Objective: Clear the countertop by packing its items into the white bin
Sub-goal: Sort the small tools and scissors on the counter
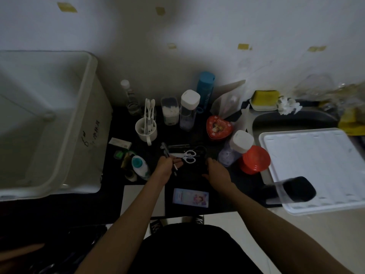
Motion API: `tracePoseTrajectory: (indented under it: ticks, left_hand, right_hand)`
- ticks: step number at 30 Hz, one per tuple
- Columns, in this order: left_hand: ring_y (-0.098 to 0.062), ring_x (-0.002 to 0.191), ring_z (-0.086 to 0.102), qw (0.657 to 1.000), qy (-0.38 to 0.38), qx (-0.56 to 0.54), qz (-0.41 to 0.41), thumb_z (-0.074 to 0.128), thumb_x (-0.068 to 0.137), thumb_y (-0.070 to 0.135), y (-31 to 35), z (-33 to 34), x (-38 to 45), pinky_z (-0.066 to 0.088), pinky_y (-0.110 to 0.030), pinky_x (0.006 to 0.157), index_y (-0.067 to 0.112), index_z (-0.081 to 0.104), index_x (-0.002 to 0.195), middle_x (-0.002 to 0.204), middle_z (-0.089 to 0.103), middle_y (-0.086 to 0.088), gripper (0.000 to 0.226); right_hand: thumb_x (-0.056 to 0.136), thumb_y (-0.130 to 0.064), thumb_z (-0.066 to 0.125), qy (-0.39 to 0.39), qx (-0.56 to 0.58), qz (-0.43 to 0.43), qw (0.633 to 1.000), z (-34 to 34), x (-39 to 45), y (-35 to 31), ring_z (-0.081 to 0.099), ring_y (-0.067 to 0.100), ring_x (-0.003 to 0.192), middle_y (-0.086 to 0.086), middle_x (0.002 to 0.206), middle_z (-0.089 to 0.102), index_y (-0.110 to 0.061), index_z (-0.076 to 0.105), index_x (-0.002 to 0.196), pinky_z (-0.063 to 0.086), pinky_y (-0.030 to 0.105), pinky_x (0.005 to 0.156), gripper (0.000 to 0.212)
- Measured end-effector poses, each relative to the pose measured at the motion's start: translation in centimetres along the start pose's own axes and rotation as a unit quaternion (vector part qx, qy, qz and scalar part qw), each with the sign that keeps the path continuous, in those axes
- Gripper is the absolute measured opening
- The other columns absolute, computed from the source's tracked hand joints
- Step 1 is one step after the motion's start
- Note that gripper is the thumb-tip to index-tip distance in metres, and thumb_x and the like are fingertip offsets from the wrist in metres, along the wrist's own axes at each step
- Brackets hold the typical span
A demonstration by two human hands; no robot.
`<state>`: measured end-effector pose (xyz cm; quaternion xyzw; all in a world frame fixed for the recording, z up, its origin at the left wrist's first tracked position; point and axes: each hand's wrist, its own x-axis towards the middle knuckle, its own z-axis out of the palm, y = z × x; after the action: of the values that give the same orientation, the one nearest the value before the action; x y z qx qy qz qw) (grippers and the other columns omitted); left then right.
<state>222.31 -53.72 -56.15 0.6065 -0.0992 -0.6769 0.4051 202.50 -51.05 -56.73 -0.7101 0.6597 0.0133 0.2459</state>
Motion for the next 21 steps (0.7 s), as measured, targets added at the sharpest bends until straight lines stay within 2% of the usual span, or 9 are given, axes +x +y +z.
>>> tracePoseTrajectory:
  ticks: [3,5,8,10,13,15,18,21]
  left_hand:
    - [-0.029,0.079,0.064,1.0,0.009,-0.002,0.007,0.034,0.104,0.005,0.0,-0.7,-0.4,0.06,-0.029,0.064,-0.001,0.045,0.112,0.092,0.063,-0.021,0.015]
    - [-0.03,0.077,0.064,1.0,0.01,0.006,0.015,0.033,0.104,0.007,-0.3,-1.3,-0.6,0.059,-0.028,0.06,0.0,0.045,0.113,0.09,0.063,-0.02,0.017]
    - [-0.029,0.071,0.064,1.0,0.026,0.011,0.009,0.034,0.103,0.005,-0.5,-1.9,-0.9,0.059,-0.028,0.053,0.0,0.043,0.11,0.086,0.063,-0.02,0.013]
    - [-0.026,0.059,0.067,0.999,0.039,0.006,0.002,0.035,0.102,0.003,-0.6,-2.0,-1.0,0.056,-0.026,0.047,0.0,0.041,0.108,0.083,0.063,-0.021,0.01]
    - [-0.019,0.046,0.066,0.999,0.051,0.009,-0.013,0.035,0.101,0.003,-0.9,-2.3,-0.9,0.053,-0.023,0.042,0.001,0.041,0.105,0.079,0.063,-0.02,0.008]
    - [-0.018,0.042,0.065,0.998,0.058,0.013,-0.02,0.034,0.101,0.002,-1.1,-2.5,-0.9,0.051,-0.022,0.04,0.001,0.042,0.1,0.077,0.063,-0.019,0.007]
    - [-0.024,0.051,0.066,0.997,0.066,0.008,-0.032,0.034,0.101,0.001,-1.6,-2.8,-1.0,0.052,-0.023,0.04,0.002,0.043,0.093,0.078,0.062,-0.02,0.012]
    - [-0.031,0.065,0.059,0.996,0.074,0.012,-0.05,0.035,0.101,0.002,-2.4,-2.8,-1.2,0.053,-0.029,0.038,0.003,0.043,0.086,0.082,0.057,-0.021,0.017]
  right_hand:
    - [0.082,-0.025,0.073,-0.011,-0.028,-0.008,1.0,-0.2,0.2,0.0,0.058,0.028,0.104,0.01,0.12,0.053,-0.012,0.054,0.116,0.049,0.036,0.081,0.041]
    - [0.083,-0.024,0.072,-0.008,-0.036,-0.015,0.999,-0.1,0.2,-0.1,0.058,0.029,0.104,0.011,0.121,0.05,-0.01,0.056,0.116,0.049,0.037,0.081,0.039]
    - [0.084,-0.024,0.068,0.005,-0.065,-0.035,0.997,0.0,0.2,-0.3,0.058,0.031,0.103,0.013,0.117,0.056,-0.009,0.056,0.113,0.046,0.037,0.084,0.034]
    - [0.085,-0.023,0.065,0.013,-0.077,-0.053,0.996,-0.1,0.1,-0.4,0.059,0.031,0.102,0.013,0.113,0.062,-0.01,0.055,0.11,0.045,0.037,0.084,0.03]
    - [0.087,-0.018,0.063,0.002,-0.032,-0.06,0.998,-0.4,-0.1,-0.4,0.063,0.03,0.099,0.011,0.11,0.066,-0.011,0.052,0.107,0.047,0.037,0.077,0.024]
    - [0.089,-0.015,0.06,-0.01,0.003,-0.054,0.998,-0.6,-0.1,-0.4,0.063,0.028,0.1,0.011,0.113,0.065,-0.012,0.055,0.11,0.049,0.036,0.078,0.022]
    - [0.091,-0.011,0.057,-0.028,0.043,-0.042,0.998,-0.7,-0.1,-0.6,0.059,0.029,0.109,0.013,0.12,0.06,-0.01,0.059,0.121,0.047,0.036,0.09,0.029]
    - [0.094,-0.017,0.057,-0.06,0.064,-0.029,0.996,-0.5,-0.2,-0.8,0.056,0.032,0.115,0.016,0.125,0.054,-0.009,0.057,0.128,0.044,0.036,0.098,0.035]
